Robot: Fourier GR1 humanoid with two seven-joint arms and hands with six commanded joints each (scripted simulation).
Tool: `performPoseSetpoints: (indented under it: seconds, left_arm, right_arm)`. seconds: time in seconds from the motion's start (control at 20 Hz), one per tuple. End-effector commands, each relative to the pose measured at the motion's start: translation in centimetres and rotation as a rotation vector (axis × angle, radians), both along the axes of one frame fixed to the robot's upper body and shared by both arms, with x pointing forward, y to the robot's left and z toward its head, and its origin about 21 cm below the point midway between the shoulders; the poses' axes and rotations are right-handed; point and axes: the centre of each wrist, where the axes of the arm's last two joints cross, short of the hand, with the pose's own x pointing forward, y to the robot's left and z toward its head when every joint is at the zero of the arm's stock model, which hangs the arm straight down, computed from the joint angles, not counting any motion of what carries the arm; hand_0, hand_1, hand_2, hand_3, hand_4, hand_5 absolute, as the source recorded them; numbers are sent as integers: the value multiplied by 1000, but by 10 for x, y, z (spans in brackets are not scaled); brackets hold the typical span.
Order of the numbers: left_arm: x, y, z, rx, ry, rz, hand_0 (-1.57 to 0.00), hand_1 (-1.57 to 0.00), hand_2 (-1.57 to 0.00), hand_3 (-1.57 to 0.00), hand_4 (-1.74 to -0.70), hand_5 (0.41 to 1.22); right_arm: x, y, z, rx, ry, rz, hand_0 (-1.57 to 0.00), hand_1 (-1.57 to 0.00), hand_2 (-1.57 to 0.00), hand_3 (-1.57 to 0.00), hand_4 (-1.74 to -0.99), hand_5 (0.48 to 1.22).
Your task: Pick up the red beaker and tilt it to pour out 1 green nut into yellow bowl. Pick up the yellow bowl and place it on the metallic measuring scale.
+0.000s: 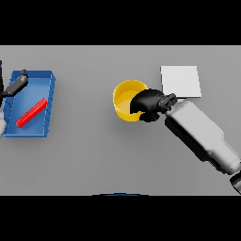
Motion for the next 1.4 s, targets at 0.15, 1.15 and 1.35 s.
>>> performPoseSetpoints:
  seconds: [0.15,1.15,1.35]
  left_arm:
    - [-2,2,-2,2,2,4,1,1,1,1,-739,693]
    - [-5,3,5,4,13,19,1,1,1,1,-725,685]
    - [-4,5,4,6,5,28,1,1,1,1,-724,682]
  right_arm:
    - [2,-10,26,18,-65,-31,-1566,-1566,-1422,-1268,-1739,1220]
    - [62,-131,30,58,-220,-387,-1571,-1571,-1478,-1230,-1741,1221]
    - [66,-148,15,59,-196,-442,-1571,-1571,-1407,-1351,-1741,1221]
